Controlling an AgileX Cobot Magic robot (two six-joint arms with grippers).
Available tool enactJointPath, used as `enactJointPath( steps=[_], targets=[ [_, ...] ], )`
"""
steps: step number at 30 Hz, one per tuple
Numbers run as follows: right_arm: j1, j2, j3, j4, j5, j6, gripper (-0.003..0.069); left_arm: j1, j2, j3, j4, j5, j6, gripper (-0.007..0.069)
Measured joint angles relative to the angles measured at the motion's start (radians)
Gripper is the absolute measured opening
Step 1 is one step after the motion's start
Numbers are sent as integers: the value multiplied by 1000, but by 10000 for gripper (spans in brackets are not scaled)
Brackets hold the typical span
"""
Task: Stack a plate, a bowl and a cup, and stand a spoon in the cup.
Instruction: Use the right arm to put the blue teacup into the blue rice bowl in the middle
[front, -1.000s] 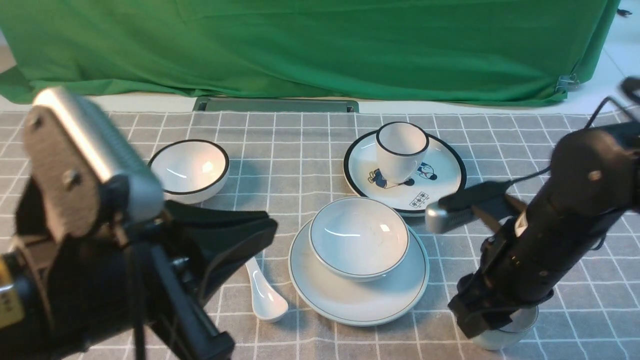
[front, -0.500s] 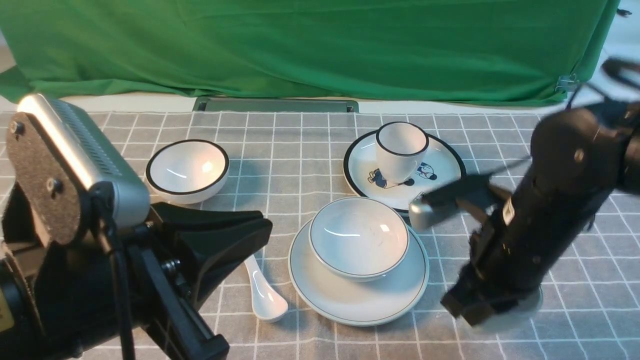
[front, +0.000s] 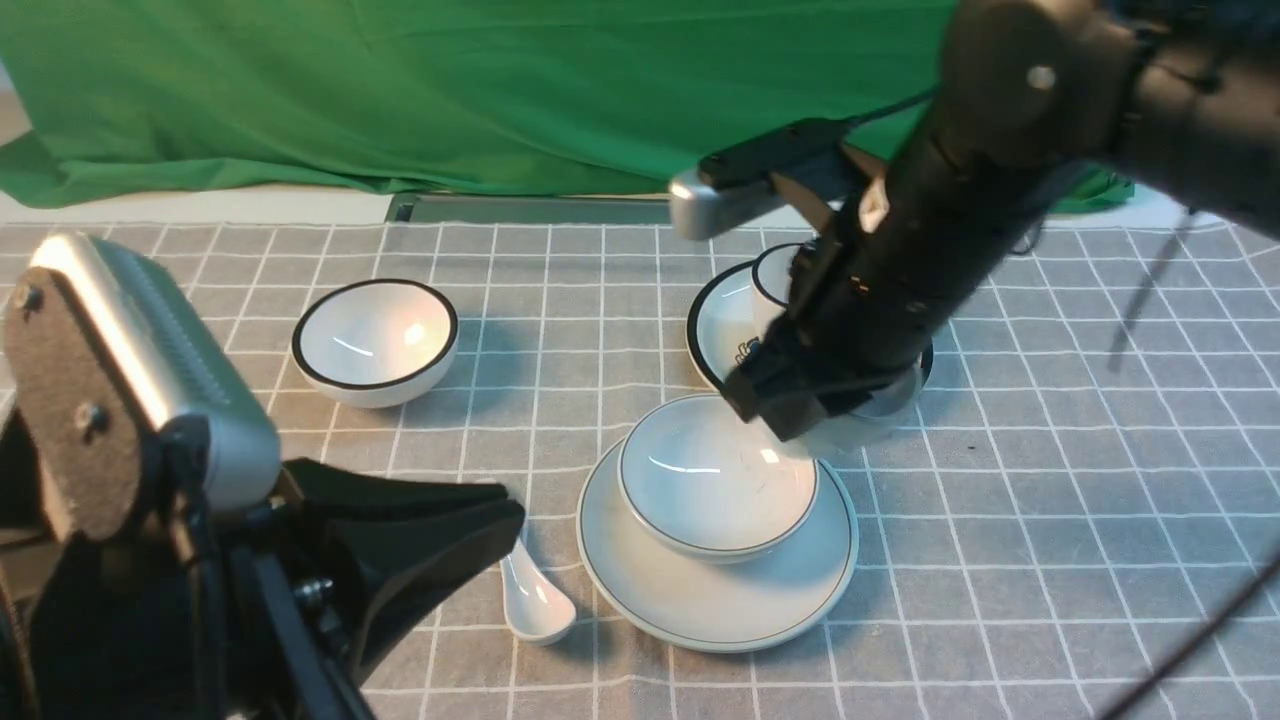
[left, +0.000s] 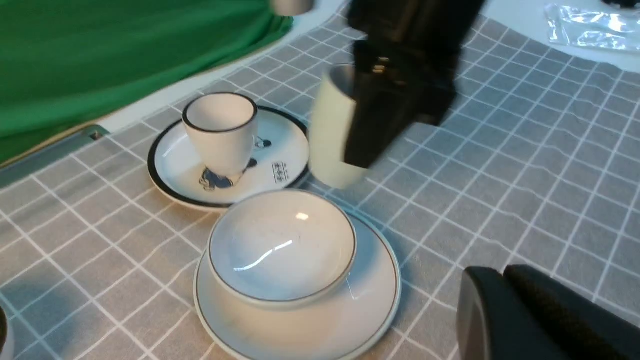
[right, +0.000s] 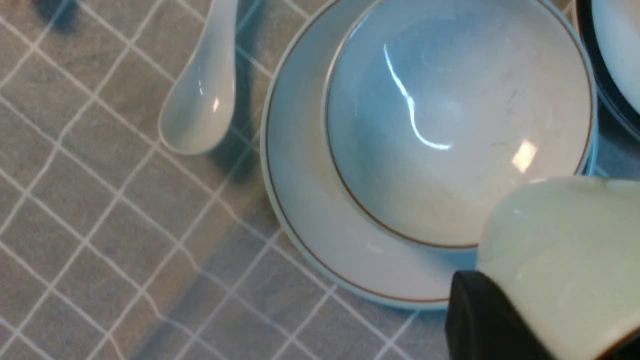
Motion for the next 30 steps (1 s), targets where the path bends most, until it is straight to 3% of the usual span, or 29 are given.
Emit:
enactJointPath(
  steps=[7,11,27,30],
  targets=[
    [24,133,-83,-1,28,0,80,0,-31,0,210,71,-191,10],
    [41,166,-90,0,11,-1,80,0,-31,0,255,89,-234,10],
    [53,264,-91,-1,-53,0,83,0,-31,0,271,89,-260,10],
    [53,268,-91,-1,-61,0,120,0,-31,0,271,89,-261,10]
  ],
)
